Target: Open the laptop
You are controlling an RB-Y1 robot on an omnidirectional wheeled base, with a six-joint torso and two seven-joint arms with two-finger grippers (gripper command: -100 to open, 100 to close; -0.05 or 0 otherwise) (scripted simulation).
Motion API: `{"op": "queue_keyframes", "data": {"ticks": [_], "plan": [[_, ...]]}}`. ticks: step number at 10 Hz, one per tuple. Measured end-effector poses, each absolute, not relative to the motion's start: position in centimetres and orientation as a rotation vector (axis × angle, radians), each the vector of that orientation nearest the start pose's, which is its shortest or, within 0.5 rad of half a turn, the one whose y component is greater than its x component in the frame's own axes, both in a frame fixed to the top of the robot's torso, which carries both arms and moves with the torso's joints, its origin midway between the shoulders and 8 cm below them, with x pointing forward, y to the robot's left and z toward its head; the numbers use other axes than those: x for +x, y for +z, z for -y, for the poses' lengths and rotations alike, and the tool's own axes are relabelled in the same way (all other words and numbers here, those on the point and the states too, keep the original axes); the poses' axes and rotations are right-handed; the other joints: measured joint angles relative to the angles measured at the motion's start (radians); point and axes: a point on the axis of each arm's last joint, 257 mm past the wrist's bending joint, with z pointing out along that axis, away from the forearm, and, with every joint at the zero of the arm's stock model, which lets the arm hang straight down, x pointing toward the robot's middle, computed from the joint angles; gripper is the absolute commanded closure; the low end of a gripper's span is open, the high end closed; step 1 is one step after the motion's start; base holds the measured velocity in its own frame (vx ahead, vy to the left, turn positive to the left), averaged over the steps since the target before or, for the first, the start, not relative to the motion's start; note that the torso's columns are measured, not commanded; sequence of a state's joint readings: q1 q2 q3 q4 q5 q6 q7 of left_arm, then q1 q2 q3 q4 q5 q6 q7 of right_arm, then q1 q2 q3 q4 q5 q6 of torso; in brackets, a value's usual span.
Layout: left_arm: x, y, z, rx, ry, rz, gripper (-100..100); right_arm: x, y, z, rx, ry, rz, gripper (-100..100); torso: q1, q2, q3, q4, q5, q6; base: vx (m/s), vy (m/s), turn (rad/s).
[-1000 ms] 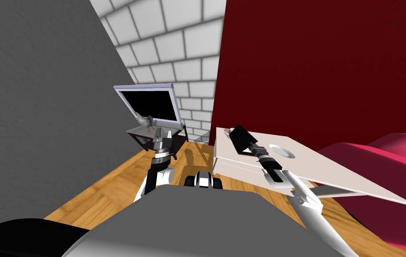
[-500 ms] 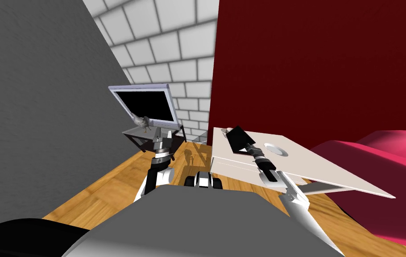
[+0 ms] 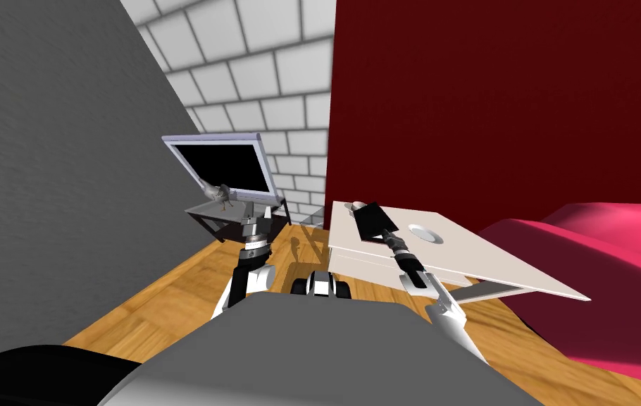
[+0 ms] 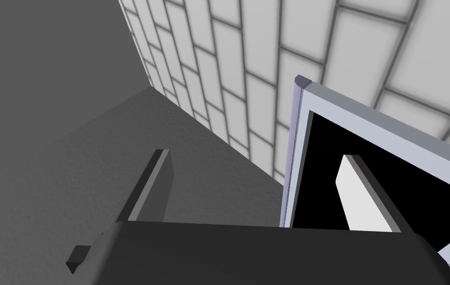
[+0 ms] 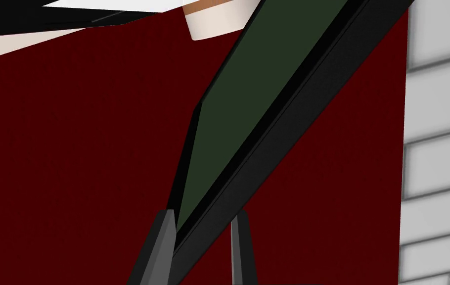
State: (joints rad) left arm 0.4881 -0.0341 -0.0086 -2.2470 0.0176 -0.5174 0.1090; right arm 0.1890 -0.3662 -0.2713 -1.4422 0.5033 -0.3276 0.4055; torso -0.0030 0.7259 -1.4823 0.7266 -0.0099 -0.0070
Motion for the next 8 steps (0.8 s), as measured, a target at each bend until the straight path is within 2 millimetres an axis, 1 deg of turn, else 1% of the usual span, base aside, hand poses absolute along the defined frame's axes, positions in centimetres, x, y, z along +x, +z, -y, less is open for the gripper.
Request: {"op": "queue_keyframes", "data": {"ticks": [2, 3, 4, 8], "plan": [[34.8, 1.7, -28.2, -0.738, -1.425, -0.541, 0, 45.9, -26.3, 44.9, 0.343, 0.167, -1.531, 100, 0.005, 0.0, 0.0, 0.001, 0.003, -0.002, -0.009, -0.047, -0.034], [34.8, 1.7, -28.2, -0.738, -1.425, -0.541, 0, 45.9, -26.4, 44.9, 0.351, 0.172, -1.53, 100, 0.008, 0.003, 0.001, 0.006, 0.008, 0.0, 0.005, -0.047, -0.045], [34.8, 1.7, -28.2, -0.738, -1.425, -0.541, 0, 45.7, -26.8, 44.7, 0.371, 0.195, -1.524, -100, 0.005, 0.004, 0.002, 0.006, 0.009, 0.002, -0.038, -0.009, 0.061], [34.8, 1.7, -28.2, -0.738, -1.425, -0.541, 0, 46.6, -24.7, 46.9, 0.39, 0.175, -1.524, -100, 0.005, 0.015, 0.008, 0.013, 0.012, 0.007, -0.054, 0.029, 0.061]]}}
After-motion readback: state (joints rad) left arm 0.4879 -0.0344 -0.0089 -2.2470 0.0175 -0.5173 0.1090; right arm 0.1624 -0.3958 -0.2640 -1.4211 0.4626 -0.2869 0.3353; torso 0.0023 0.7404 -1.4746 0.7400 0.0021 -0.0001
